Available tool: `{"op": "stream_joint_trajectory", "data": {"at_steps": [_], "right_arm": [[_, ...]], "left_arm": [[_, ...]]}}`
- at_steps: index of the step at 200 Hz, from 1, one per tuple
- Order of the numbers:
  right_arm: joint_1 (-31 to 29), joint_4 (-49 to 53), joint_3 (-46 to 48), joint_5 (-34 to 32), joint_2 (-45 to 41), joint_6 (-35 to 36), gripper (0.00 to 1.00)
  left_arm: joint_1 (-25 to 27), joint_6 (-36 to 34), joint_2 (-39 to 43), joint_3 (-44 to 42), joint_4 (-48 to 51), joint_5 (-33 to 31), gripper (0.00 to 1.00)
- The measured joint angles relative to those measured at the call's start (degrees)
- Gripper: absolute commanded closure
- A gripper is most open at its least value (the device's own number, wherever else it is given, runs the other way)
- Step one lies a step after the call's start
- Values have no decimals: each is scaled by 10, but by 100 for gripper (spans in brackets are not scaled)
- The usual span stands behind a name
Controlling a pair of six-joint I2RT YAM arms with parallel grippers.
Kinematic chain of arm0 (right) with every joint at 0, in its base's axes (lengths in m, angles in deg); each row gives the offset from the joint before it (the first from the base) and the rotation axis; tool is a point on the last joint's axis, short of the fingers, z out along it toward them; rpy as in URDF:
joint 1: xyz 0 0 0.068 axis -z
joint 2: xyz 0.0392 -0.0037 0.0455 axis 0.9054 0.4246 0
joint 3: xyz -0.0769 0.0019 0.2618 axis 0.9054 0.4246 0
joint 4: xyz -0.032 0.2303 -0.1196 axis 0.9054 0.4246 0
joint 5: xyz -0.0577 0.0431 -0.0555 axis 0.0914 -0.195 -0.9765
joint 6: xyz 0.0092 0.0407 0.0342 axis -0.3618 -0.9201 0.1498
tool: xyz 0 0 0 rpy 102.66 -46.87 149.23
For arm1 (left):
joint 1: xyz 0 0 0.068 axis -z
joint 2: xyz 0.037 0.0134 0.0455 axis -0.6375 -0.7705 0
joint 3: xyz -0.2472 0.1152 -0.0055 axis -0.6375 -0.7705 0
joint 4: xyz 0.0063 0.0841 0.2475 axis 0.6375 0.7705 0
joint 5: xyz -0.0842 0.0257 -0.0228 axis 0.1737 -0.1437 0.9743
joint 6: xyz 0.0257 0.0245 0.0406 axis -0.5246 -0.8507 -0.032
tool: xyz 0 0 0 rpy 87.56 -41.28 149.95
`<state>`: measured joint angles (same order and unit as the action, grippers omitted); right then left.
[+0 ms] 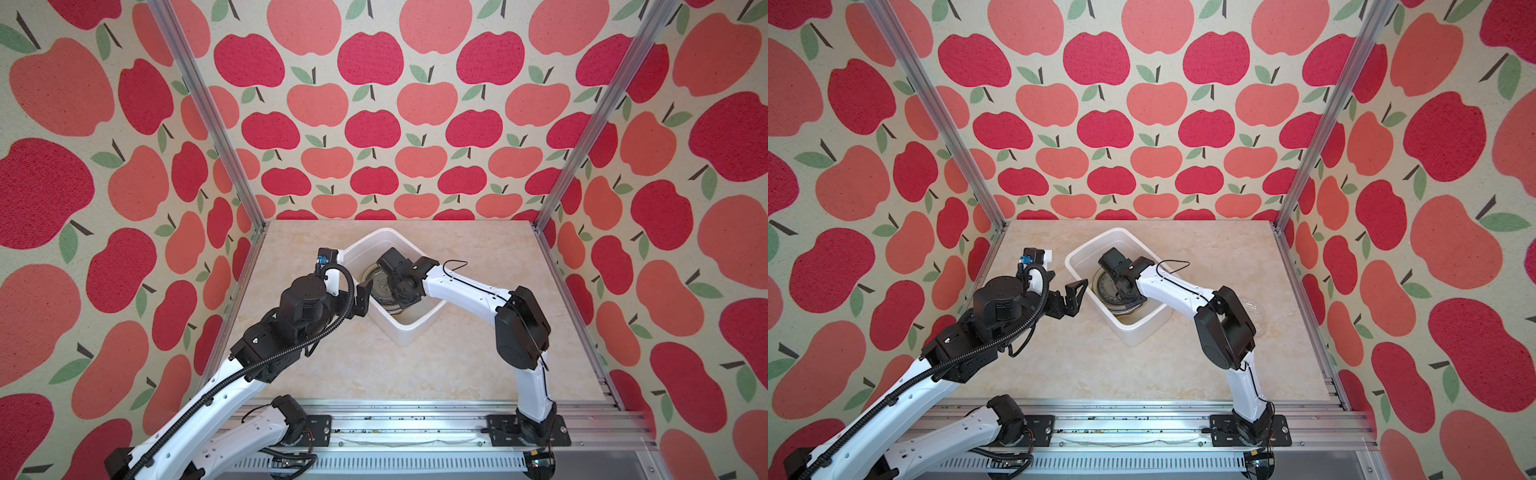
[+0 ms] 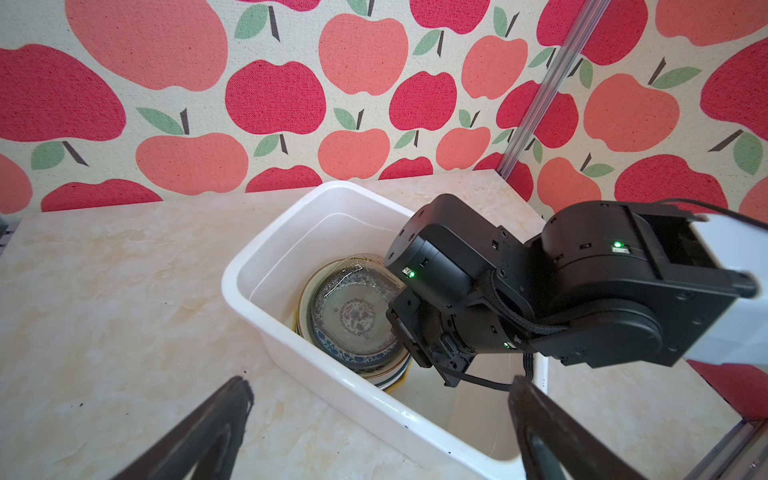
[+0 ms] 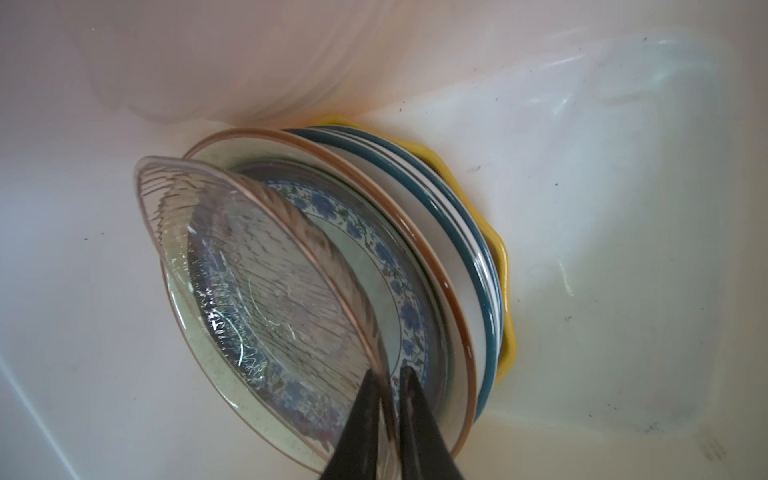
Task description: Place the plates into the plastic bin on the countertop
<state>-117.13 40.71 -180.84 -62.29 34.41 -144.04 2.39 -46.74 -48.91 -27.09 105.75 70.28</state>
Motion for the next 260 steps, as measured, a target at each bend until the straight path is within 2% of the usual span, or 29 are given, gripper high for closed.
{"op": "stream_joint_trajectory", "data": {"at_steps": [37,56,70,86,113,149,206,260], "right_arm": [[5,-8,0,6,2,2,75],[6,-18,0,9,2,4,63],[6,-24,0,11,2,10,46],[7,-21,-6,10,2,27,34],[7,-7,-42,8,4,49,22],[7,-6,-64,8,3,63,17],[5,7,-90,-7,-10,121,16],[8,0,-65,-15,-128,218,18]], "left_arm": [[-2,0,-2,0,4,0,1],[-3,0,-4,1,7,1,1],[-3,0,-4,2,9,2,1],[-3,0,-4,3,10,4,1],[-3,0,-5,7,11,5,1],[-4,0,-14,21,14,9,1],[-4,1,-21,47,24,20,1],[-4,7,-50,99,40,62,1]]}}
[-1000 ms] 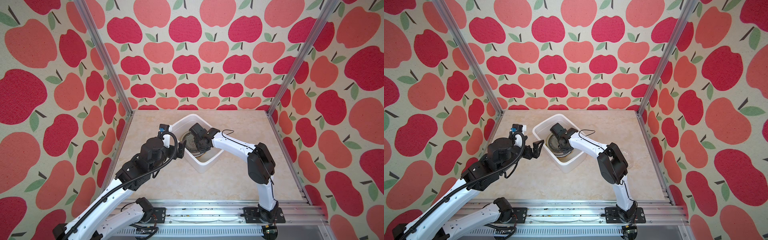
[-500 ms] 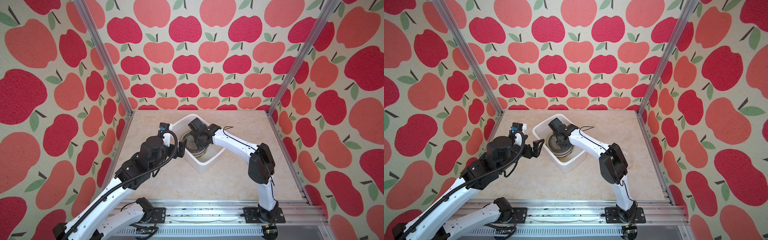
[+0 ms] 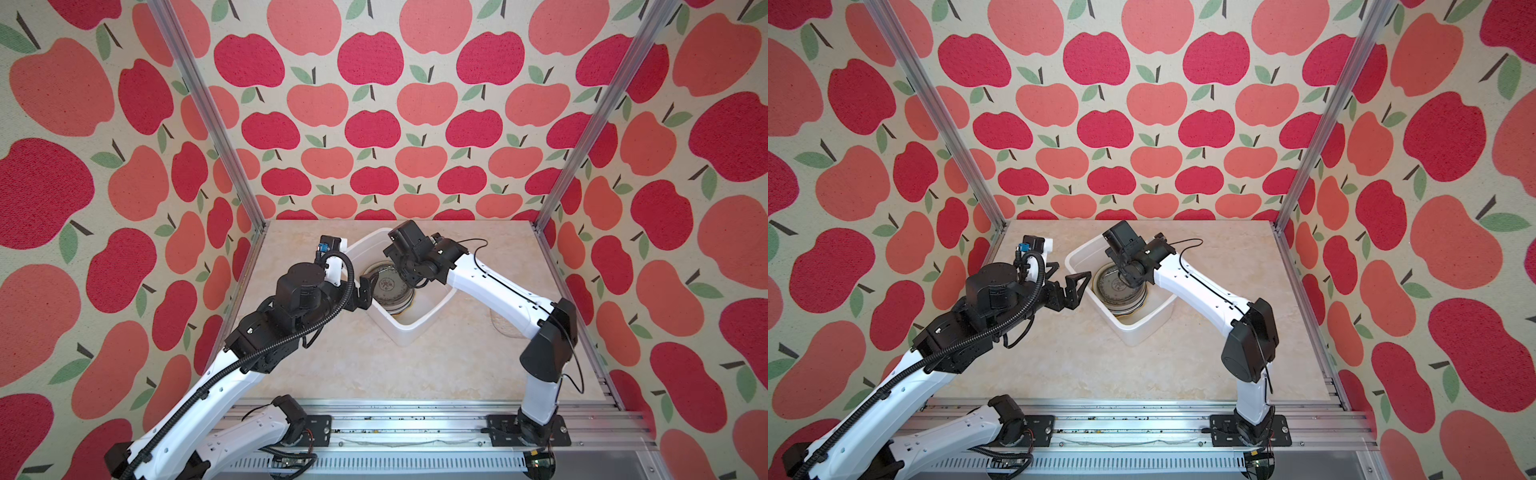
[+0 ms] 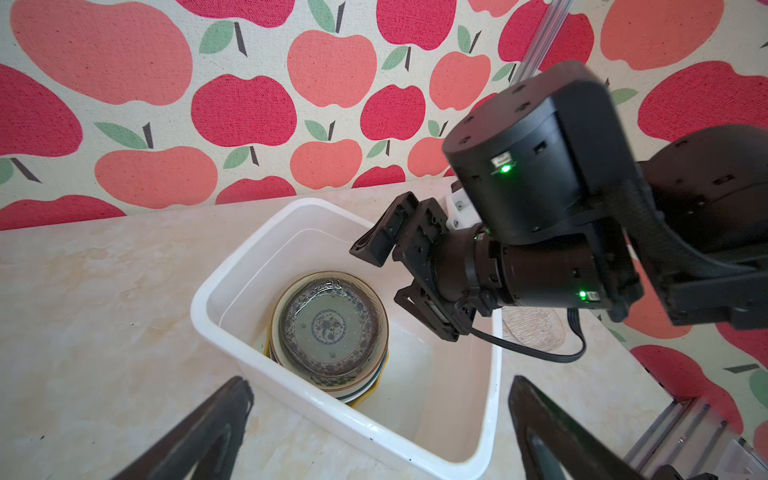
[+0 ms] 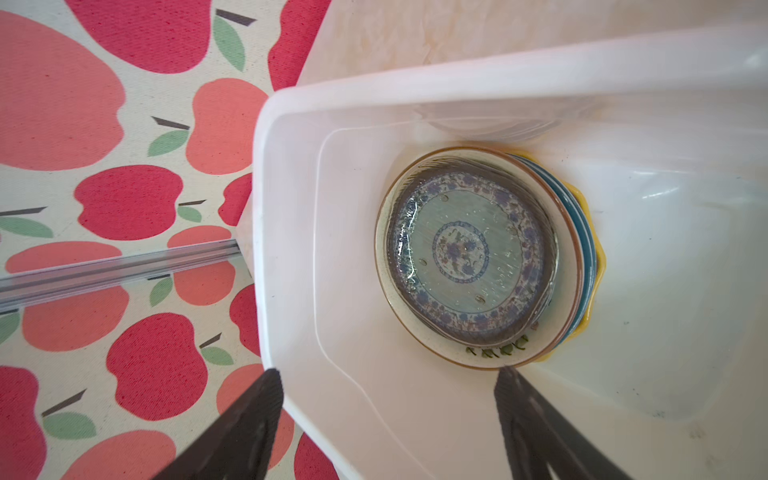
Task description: Place the plates into the plastic bin on the countertop
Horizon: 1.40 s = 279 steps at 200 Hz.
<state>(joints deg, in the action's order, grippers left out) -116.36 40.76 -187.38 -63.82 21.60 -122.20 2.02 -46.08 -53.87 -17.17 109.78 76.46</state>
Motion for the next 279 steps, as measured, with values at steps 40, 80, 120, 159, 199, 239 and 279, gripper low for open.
{"op": "stream_joint_trajectory", "data": {"at_steps": [40,80,120,159,199,239,279], "right_arm": [[25,9,43,-2,-105,99,18],[89,50,146,-12,-252,162,18],[210,95,308,-14,-431,172,21],[346,123,426,35,-509,204,21],[457,127,550,106,-514,242,23],[525,115,626,155,-518,249,27],[570,70,656,202,-477,254,30]], "left_arm": [[2,-2,-54,49,5,72,1],[53,-36,-143,110,12,123,1],[126,-90,-233,165,16,150,1],[182,-121,-303,194,18,173,1],[234,-157,-364,224,35,179,1],[262,-198,-388,228,41,194,1],[271,-240,-411,228,39,205,1]]}}
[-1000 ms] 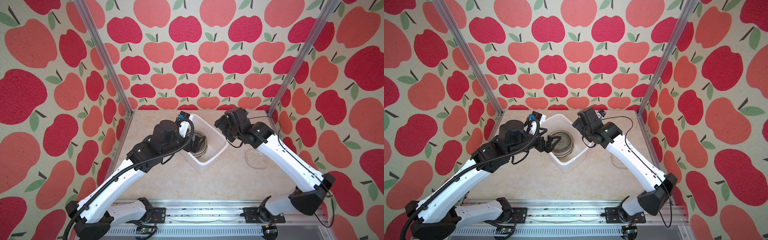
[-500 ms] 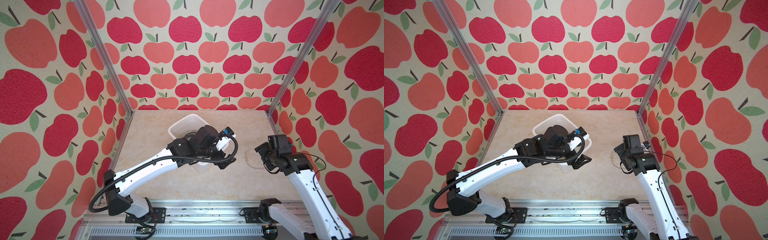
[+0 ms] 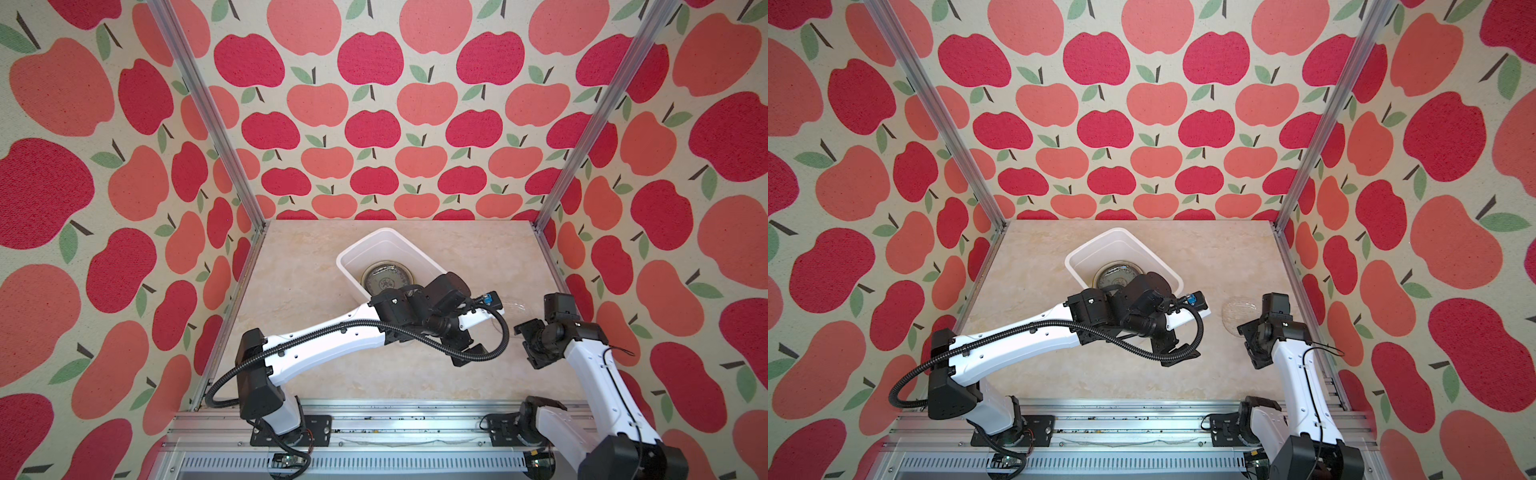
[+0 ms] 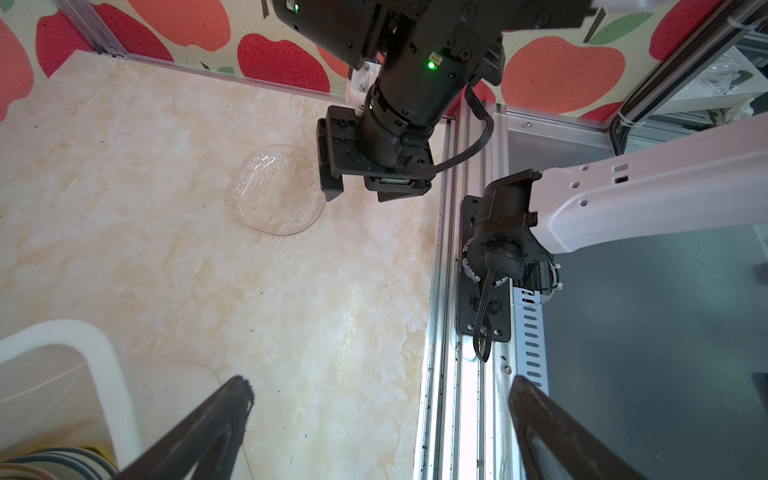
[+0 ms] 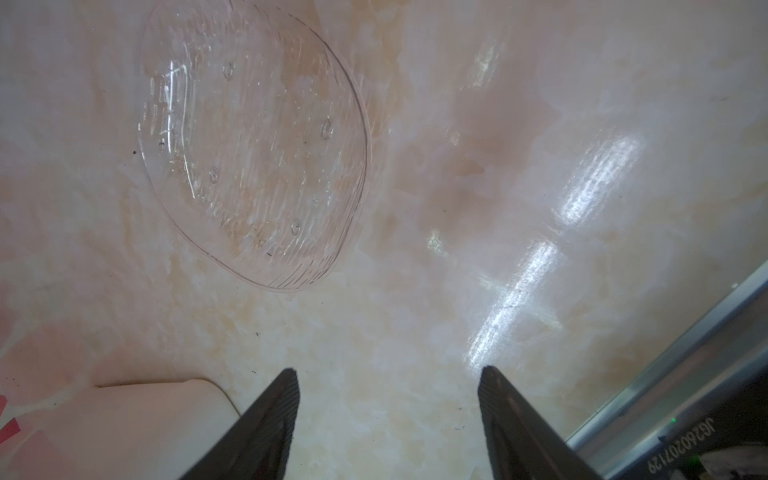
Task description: Place the plates into the plastic bin on the countertop
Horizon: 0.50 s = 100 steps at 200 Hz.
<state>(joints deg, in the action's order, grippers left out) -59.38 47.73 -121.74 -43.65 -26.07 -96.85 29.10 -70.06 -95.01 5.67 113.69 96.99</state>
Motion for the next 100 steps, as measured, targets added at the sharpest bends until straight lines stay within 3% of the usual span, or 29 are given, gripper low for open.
{"op": "stream_joint_trajectory", "data": {"at_steps": [54,100], "right_arm": [[40,-51,4,36,59,13,34],[52,-87,6,54,92,15,42]], "left_arm": [[10,-36,-64,0,0,-2,1],[10,-37,-70,0,-9,-8,1]]}}
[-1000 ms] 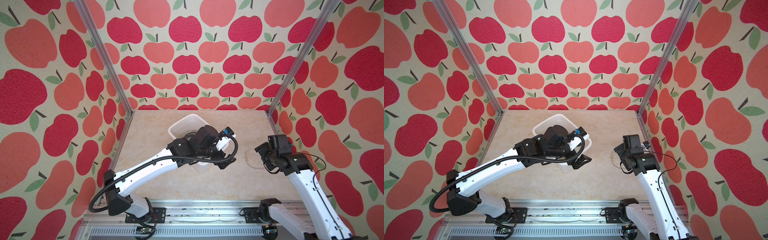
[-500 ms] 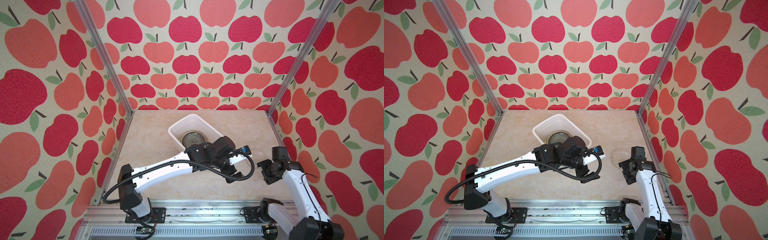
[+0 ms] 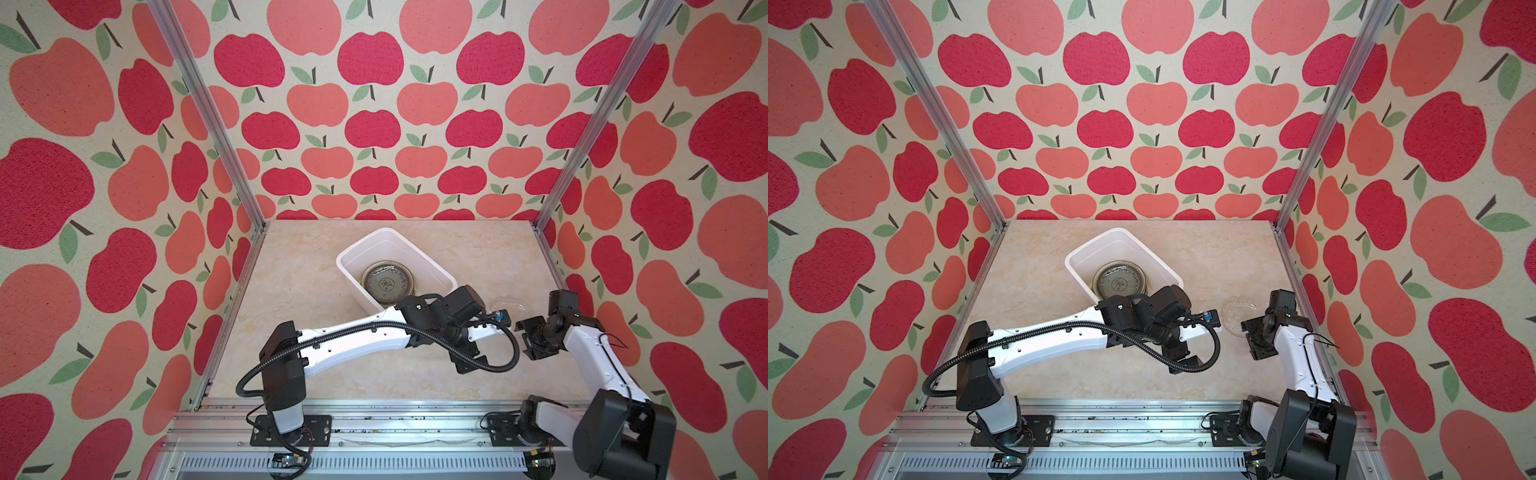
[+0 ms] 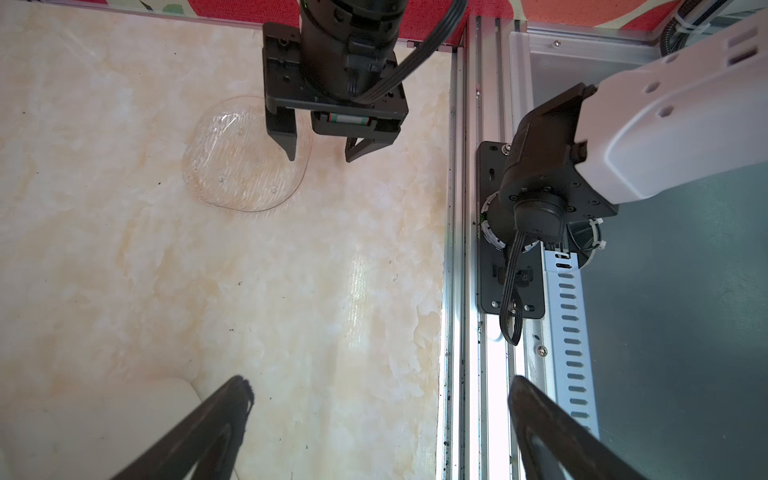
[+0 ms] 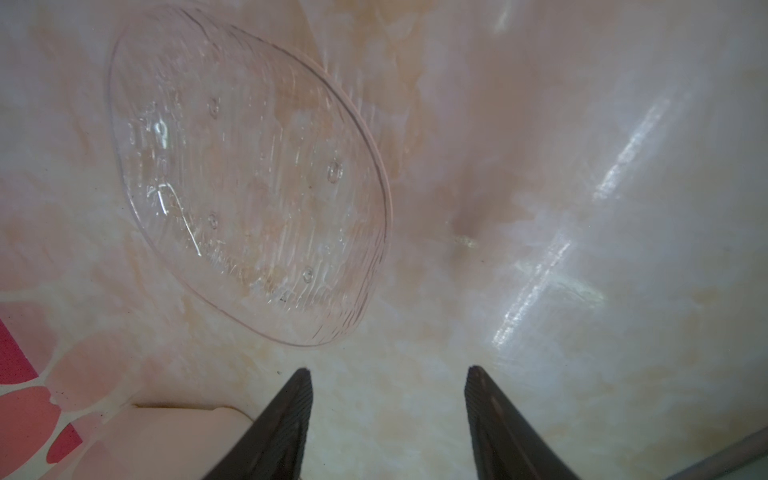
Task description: Place the plates into the plastic bin on the countertop
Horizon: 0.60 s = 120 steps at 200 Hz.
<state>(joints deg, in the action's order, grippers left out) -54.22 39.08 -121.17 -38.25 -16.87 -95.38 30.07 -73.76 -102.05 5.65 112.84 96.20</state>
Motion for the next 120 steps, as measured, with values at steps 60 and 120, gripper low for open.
{"op": "stream_joint_trajectory", "data": {"at_steps": [60,120], "right_arm": [[0,-46,9,10,52,-1,56],[3,-95,33,15,73,-6,68]], "left_arm": [[0,1,3,-6,-18,-16,1],[0,2,7,-7,-18,-35,1]]}}
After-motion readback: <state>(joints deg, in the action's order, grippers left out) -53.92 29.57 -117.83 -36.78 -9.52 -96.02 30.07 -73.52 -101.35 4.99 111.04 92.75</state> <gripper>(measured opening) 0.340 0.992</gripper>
